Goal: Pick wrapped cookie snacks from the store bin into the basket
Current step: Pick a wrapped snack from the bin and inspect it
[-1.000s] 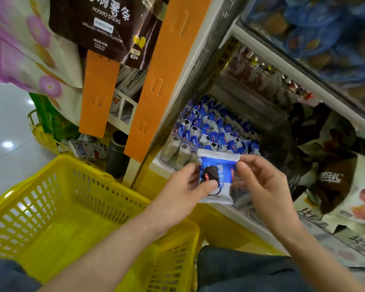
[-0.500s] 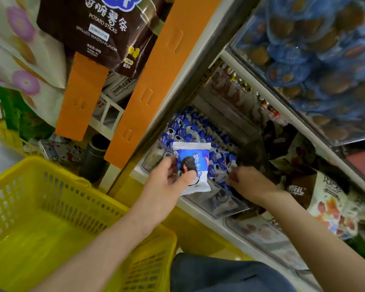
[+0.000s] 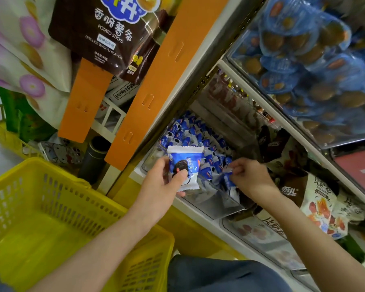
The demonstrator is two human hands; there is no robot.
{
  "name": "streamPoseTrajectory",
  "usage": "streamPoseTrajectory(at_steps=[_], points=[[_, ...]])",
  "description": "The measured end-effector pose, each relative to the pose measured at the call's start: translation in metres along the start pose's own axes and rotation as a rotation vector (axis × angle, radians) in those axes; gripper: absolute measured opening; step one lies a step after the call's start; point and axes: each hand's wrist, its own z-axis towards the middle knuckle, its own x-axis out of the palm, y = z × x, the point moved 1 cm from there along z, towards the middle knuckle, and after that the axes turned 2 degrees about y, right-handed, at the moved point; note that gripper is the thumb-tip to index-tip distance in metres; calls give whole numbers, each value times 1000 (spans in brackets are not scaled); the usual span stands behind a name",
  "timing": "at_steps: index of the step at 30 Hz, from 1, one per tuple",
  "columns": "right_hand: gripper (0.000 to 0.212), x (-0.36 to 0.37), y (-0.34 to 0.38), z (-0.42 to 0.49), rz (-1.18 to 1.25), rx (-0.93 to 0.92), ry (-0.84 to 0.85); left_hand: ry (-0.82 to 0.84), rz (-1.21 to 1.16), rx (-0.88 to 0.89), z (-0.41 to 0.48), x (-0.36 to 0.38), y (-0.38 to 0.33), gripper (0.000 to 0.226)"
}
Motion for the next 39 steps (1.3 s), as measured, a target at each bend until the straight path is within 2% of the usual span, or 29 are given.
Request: streamPoseTrajectory(at_steps=[3, 5, 6, 8, 11, 13, 15, 18, 19, 23, 24, 26, 29, 32, 35, 37, 39], points=[[25, -23, 10, -23, 144, -166, -227, -29, -20, -43, -2, -1, -1, 29], [24, -37, 19, -37, 300, -267, -293, 5, -122, -96, -4, -1, -4, 31], [23, -41, 24, -44, 440, -279, -252, 28, -200, -133, -5, -1, -6, 33], [24, -39, 35, -57, 768, -252, -30, 81, -338, -191, -7, 0, -7, 40], [26, -17, 49, -71, 963, -165, 234, 236, -401, -269, -12, 0, -4, 56], [26, -3, 55, -78, 1004, -149, 268, 332, -375, -273, -18, 1, -1, 52], [27, 5, 57, -80, 1017, -159, 208, 349, -302, -243, -22, 1, 0, 49], [28, 7, 52, -75, 866, -171, -9, 314, -198, -231, -23, -2, -2, 44], [27, 7, 49, -72, 808, -163, -27, 325, -188, -231, -23, -3, -3, 43], [18, 15, 42, -67, 788, -95, 271, 375, -115, -249, -24, -2, -4, 48], [16, 16, 39, -65, 818, -83, 288, 362, -90, -253, -24, -2, -3, 47], [15, 12, 33, -58, 862, -67, 227, 323, -80, -235, -23, -2, 0, 34], [10, -4, 19, -43, 844, -45, 8, 271, -149, -243, -18, -5, -1, 25], [12, -18, 7, -25, 535, -68, -231, 271, -169, -221, -15, -7, -3, 26], [11, -20, 1, -16, 134, -139, -331, 276, -158, -196, -14, -6, -4, 29], [11, -18, -1, -12, -46, -160, -296, 264, -145, -193, -13, -7, -3, 30], [12, -13, -1, -10, -213, -139, -142, 258, -145, -195, -12, -8, -3, 29]])
